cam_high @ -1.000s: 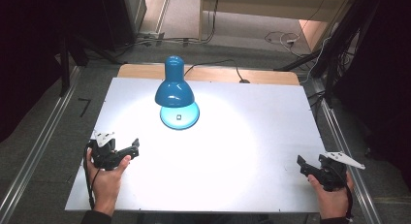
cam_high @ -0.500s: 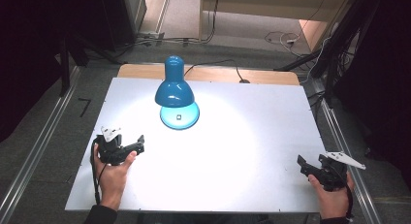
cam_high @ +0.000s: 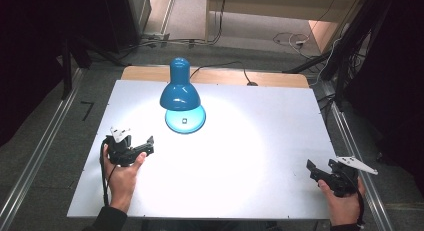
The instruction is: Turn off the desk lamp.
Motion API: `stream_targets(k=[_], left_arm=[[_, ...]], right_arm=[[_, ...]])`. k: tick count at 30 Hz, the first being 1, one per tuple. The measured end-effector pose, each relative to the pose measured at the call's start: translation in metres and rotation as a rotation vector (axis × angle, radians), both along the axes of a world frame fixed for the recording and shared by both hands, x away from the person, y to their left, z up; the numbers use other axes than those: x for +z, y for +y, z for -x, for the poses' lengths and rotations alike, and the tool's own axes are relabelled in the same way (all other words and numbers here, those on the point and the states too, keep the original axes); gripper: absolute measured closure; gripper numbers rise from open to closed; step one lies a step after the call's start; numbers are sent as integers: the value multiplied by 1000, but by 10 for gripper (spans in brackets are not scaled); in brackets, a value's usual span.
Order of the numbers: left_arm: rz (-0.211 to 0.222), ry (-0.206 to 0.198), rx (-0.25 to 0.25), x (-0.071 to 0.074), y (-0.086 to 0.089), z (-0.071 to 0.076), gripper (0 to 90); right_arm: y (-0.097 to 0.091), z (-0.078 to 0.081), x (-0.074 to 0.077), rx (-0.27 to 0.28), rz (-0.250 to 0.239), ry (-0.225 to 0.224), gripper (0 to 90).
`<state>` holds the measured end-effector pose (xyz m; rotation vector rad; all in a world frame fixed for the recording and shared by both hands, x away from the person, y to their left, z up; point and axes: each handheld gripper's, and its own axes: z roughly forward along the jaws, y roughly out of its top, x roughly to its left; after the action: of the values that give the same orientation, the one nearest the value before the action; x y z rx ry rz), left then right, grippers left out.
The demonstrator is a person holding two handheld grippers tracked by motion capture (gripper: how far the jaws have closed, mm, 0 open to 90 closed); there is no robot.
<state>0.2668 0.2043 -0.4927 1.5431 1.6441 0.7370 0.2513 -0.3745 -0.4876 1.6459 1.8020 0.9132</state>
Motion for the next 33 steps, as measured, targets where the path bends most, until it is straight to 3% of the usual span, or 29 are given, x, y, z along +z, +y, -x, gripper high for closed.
stream_targets(k=[26, 33], left_arm=[[19, -11, -23, 2, -20, -17, 133], [-10, -6, -38, 0, -31, -26, 163]], right_arm=[[2, -1, 0, 4, -8, 4, 189], [1, -1, 1, 1, -15, 0, 190]])
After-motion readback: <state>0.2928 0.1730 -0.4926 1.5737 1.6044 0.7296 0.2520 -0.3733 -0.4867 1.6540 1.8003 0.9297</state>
